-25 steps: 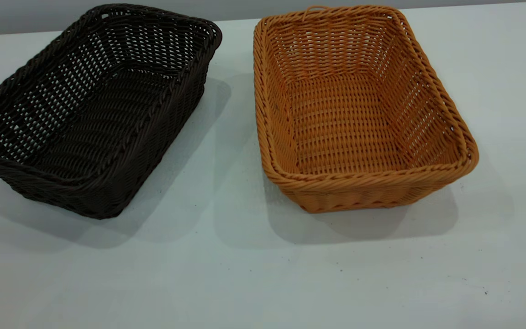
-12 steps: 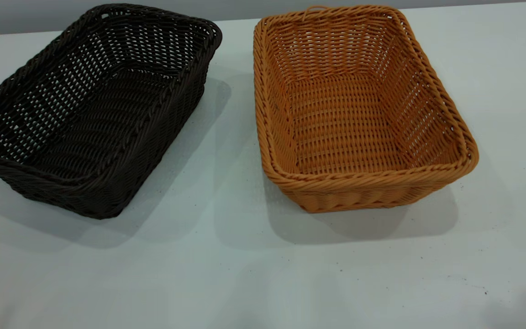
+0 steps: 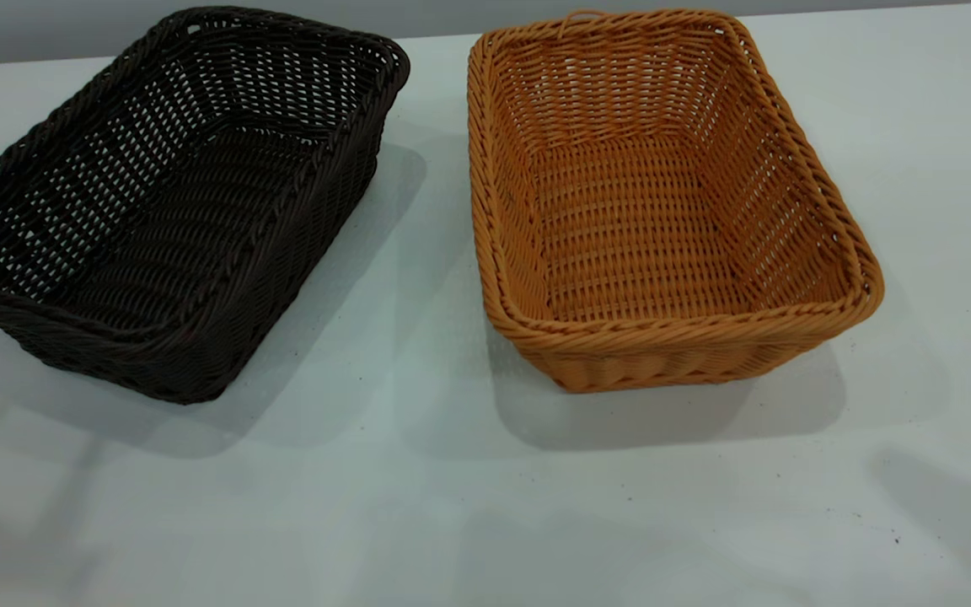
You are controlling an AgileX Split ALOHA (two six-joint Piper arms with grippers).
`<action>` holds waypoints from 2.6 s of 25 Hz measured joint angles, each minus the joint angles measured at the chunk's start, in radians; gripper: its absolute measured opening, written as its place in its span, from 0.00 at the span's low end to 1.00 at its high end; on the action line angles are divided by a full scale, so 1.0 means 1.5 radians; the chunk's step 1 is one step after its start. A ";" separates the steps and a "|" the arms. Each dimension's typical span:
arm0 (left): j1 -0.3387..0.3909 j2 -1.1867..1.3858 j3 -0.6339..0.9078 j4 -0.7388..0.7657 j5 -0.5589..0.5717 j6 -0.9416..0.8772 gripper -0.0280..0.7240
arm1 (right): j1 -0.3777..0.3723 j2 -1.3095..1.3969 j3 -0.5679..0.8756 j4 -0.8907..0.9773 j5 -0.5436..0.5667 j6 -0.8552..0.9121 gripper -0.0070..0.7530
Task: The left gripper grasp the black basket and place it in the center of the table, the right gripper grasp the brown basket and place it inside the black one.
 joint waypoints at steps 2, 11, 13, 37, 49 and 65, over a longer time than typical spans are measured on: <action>0.000 0.027 0.000 -0.031 -0.002 0.044 0.74 | 0.000 0.023 0.017 0.013 -0.014 -0.002 0.65; 0.000 0.076 0.000 -0.141 -0.002 0.160 0.74 | 0.040 0.147 0.019 0.081 -0.046 -0.026 0.65; 0.000 0.076 0.000 -0.155 -0.002 0.177 0.74 | 0.084 0.180 0.019 0.114 -0.074 -0.050 0.65; 0.000 0.076 0.000 -0.178 0.005 0.188 0.74 | 0.420 0.536 -0.080 0.237 -0.220 -0.035 0.62; 0.000 0.076 0.000 -0.178 0.005 0.188 0.74 | 0.420 0.673 -0.128 0.237 -0.159 -0.036 0.61; 0.000 0.076 0.001 -0.177 0.007 0.188 0.74 | 0.420 0.748 -0.135 0.238 -0.181 -0.067 0.61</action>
